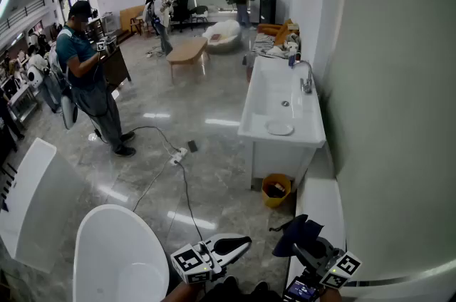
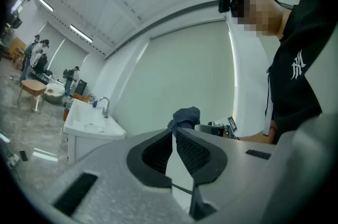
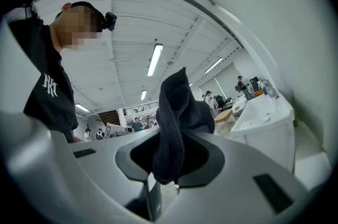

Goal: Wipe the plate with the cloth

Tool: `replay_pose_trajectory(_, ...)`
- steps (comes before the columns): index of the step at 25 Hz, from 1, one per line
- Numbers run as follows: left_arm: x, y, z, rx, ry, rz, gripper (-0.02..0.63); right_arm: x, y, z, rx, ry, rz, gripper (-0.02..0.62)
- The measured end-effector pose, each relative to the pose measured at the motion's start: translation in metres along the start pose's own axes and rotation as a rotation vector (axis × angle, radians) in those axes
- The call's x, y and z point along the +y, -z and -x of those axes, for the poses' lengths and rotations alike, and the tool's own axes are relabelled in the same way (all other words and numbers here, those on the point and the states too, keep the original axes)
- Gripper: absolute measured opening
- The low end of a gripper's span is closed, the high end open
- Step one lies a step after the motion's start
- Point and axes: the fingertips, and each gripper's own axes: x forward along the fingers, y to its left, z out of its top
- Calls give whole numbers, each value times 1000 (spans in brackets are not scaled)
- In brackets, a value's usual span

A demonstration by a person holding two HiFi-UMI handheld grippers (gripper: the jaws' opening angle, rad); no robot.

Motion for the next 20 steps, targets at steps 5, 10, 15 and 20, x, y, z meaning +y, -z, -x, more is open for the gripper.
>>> replay_pose_trajectory(5, 32, -4, -17, 47, -31, -58, 23, -30, -12, -22, 12, -36, 52, 77)
replay_pose_trajectory(10, 41, -1, -17, 40, -19, -39, 23, -34, -6, -23, 21, -21, 33, 77)
replay_pose_trajectory(15, 45, -7, -19, 43, -12, -29, 23, -33, -6, -27, 15, -15, 27, 77)
replay_pose_trajectory(20, 55, -6, -20, 50, 2, -20, 23, -40, -7, -34, -2, -5, 9, 77)
